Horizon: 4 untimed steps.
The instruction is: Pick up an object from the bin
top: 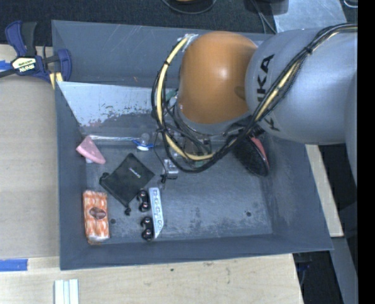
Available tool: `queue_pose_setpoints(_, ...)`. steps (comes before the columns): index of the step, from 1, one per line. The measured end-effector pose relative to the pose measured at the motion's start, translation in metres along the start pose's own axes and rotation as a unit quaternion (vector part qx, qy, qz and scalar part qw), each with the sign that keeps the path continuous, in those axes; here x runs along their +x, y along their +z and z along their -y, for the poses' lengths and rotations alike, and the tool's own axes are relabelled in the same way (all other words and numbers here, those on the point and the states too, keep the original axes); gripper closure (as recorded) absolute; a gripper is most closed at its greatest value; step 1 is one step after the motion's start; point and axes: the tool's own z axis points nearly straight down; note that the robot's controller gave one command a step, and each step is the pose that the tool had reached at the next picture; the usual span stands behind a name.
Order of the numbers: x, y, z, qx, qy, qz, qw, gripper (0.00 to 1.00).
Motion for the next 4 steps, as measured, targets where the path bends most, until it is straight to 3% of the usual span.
queue_pose_setpoints(1,-0.002,-0.005,0.001,-0.001,0.001,0.0043,1.0,0.0)
queue_pose_setpoints(2,0.012,0.078,-0.026,-0.001,-0.05,0.0035,0.9987,0.0)
queue_pose_setpoints(3,0.001,0.116,-0.043,-0.001,-0.088,0.005,0.9961,0.0)
queue_pose_setpoints(4,-0.045,0.128,-0.052,-0.001,-0.143,0.006,0.9897,0.0)
